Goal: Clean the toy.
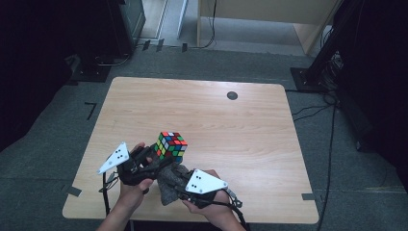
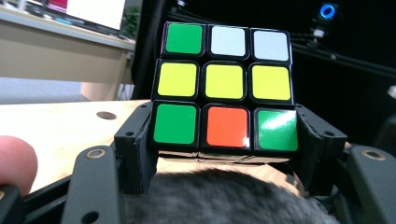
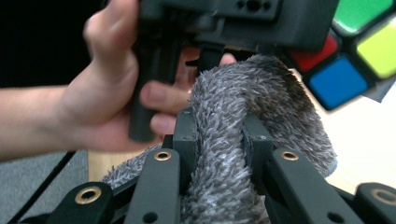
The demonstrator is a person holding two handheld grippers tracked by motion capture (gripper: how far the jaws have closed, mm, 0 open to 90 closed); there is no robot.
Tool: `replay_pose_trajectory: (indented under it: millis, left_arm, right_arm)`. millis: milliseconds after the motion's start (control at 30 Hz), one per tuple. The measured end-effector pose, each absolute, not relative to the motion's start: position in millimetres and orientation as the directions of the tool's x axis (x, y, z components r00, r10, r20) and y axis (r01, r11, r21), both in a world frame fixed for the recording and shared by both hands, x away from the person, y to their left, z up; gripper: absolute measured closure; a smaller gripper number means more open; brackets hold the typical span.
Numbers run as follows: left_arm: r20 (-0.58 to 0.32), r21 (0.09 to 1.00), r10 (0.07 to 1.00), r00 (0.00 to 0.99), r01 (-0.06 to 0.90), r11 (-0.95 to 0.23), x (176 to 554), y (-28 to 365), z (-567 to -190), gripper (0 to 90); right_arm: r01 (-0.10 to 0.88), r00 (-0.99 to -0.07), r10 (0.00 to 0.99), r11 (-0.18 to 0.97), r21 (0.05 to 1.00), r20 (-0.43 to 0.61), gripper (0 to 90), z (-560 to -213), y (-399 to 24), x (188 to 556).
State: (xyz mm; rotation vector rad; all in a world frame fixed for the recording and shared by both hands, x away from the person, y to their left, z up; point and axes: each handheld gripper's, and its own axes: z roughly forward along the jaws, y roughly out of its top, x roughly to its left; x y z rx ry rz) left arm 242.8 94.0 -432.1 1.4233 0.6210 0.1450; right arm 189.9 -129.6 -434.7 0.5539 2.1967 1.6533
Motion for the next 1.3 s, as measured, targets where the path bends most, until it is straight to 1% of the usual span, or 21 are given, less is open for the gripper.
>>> replay_pose_trajectory:
  millis: [100, 133, 167, 200, 267, 333, 367, 433, 500, 567, 600, 667, 800, 867, 933, 967, 1000, 1033, 1133, 1200, 1300]
  left_arm:
    - [-0.291, 0.957, 0.455, 0.842, 0.250, 0.149, 240.3, 90.1, -431.4, 34.2]
    - [-0.291, 0.957, 0.457, 0.841, 0.248, 0.152, 240.8, 91.3, -431.0, 34.2]
    - [-0.296, 0.955, 0.460, 0.837, 0.250, 0.160, 241.1, 92.1, -430.7, 34.2]
    - [-0.303, 0.953, 0.465, 0.832, 0.250, 0.173, 241.7, 94.1, -430.2, 34.2]
    - [-0.310, 0.950, 0.472, 0.825, 0.250, 0.187, 242.9, 98.3, -428.8, 34.2]
    - [-0.310, 0.950, 0.487, 0.817, 0.247, 0.191, 243.5, 100.8, -428.6, 34.3]
    - [-0.318, 0.947, 0.487, 0.813, 0.252, 0.197, 244.1, 101.3, -428.8, 34.2]
    - [-0.322, 0.946, 0.495, 0.807, 0.256, 0.198, 244.4, 100.2, -430.0, 34.2]
    - [-0.318, 0.948, 0.496, 0.808, 0.259, 0.185, 244.3, 97.1, -432.0, 34.2]
    - [-0.298, 0.954, 0.510, 0.807, 0.256, 0.153, 243.5, 93.6, -434.2, 34.2]
    - [-0.298, 0.954, 0.513, 0.805, 0.257, 0.152, 243.3, 93.0, -434.5, 34.2]
    - [-0.296, 0.955, 0.519, 0.802, 0.253, 0.154, 243.7, 93.9, -434.0, 34.2]
    - [-0.298, 0.955, 0.548, 0.782, 0.245, 0.169, 247.2, 100.8, -432.8, 34.2]
    - [-0.299, 0.954, 0.562, 0.771, 0.250, 0.164, 250.1, 103.7, -433.8, 34.2]
    - [-0.285, 0.958, 0.591, 0.755, 0.253, 0.138, 254.6, 105.1, -436.8, 34.2]
    - [-0.276, 0.958, 0.609, 0.743, 0.263, 0.113, 257.3, 105.2, -438.7, 34.2]
    - [-0.276, 0.958, 0.609, 0.743, 0.263, 0.113, 257.3, 105.2, -438.7, 34.2]
    - [-0.242, 0.957, 0.656, 0.715, 0.287, 0.039, 263.8, 104.7, -445.2, 34.1]
    - [-0.202, 0.944, 0.703, 0.682, 0.327, -0.046, 272.1, 102.8, -455.5, 34.1]
    - [-0.166, 0.928, 0.737, 0.655, 0.358, -0.109, 279.5, 101.4, -465.7, 34.1]
    - [-0.149, 0.900, 0.768, 0.622, 0.407, -0.155, 288.1, 100.9, -478.3, 34.0]
  right_arm:
    - [0.142, -0.830, 0.557, 0.207, 0.968, 0.002, 73.4, -435.5, -137.3, 194.4]
    - [0.161, -0.811, 0.585, 0.169, 0.972, 0.032, 73.3, -435.2, -144.0, 197.8]
    - [0.198, -0.781, 0.619, 0.112, 0.974, 0.088, 73.1, -435.2, -153.6, 202.7]
    - [0.213, -0.764, 0.635, 0.084, 0.973, 0.112, 73.1, -435.6, -159.2, 205.4]
    - [0.238, -0.700, 0.699, 0.038, 0.970, 0.144, 73.2, -438.3, -170.3, 209.8]
    - [0.265, -0.660, 0.729, -0.001, 0.964, 0.183, 73.4, -441.9, -177.1, 212.8]
    - [0.276, -0.663, 0.724, 0.000, 0.961, 0.190, 73.4, -443.1, -177.0, 213.4]
    - [0.280, -0.708, 0.679, 0.019, 0.960, 0.193, 73.3, -444.0, -168.9, 210.9]
    - [0.260, -0.775, 0.608, 0.060, 0.964, 0.171, 73.1, -443.5, -154.7, 205.4]
    - [0.225, -0.815, 0.564, 0.092, 0.970, 0.135, 72.9, -441.3, -143.3, 198.8]
    - [0.211, -0.823, 0.553, 0.088, 0.974, 0.128, 72.8, -439.4, -141.1, 196.8]
    - [0.220, -0.810, 0.570, 0.073, 0.973, 0.140, 72.7, -437.9, -144.1, 198.0]
    - [0.269, -0.736, 0.651, 0.030, 0.963, 0.186, 72.7, -442.1, -165.8, 209.8]
    - [0.266, -0.690, 0.707, 0.047, 0.963, 0.156, 72.4, -442.0, -178.0, 214.8]
    - [0.284, -0.640, 0.751, 0.036, 0.958, 0.161, 72.0, -440.4, -193.0, 221.0]
    - [0.305, -0.608, 0.774, 0.021, 0.952, 0.177, 71.8, -439.9, -201.4, 224.9]
    - [0.329, -0.568, 0.802, 0.018, 0.944, 0.183, 71.7, -439.9, -209.6, 228.6]
    - [0.362, -0.509, 0.841, 0.015, 0.932, 0.184, 71.5, -441.8, -221.9, 234.1]
    - [0.402, -0.426, 0.889, 0.022, 0.915, 0.166, 71.0, -451.3, -240.1, 242.1]
    - [0.422, -0.391, 0.907, 0.024, 0.906, 0.158, 70.6, -459.5, -247.0, 245.3]
    - [0.461, -0.368, 0.911, 0.006, 0.887, 0.185, 70.0, -473.2, -253.0, 250.6]
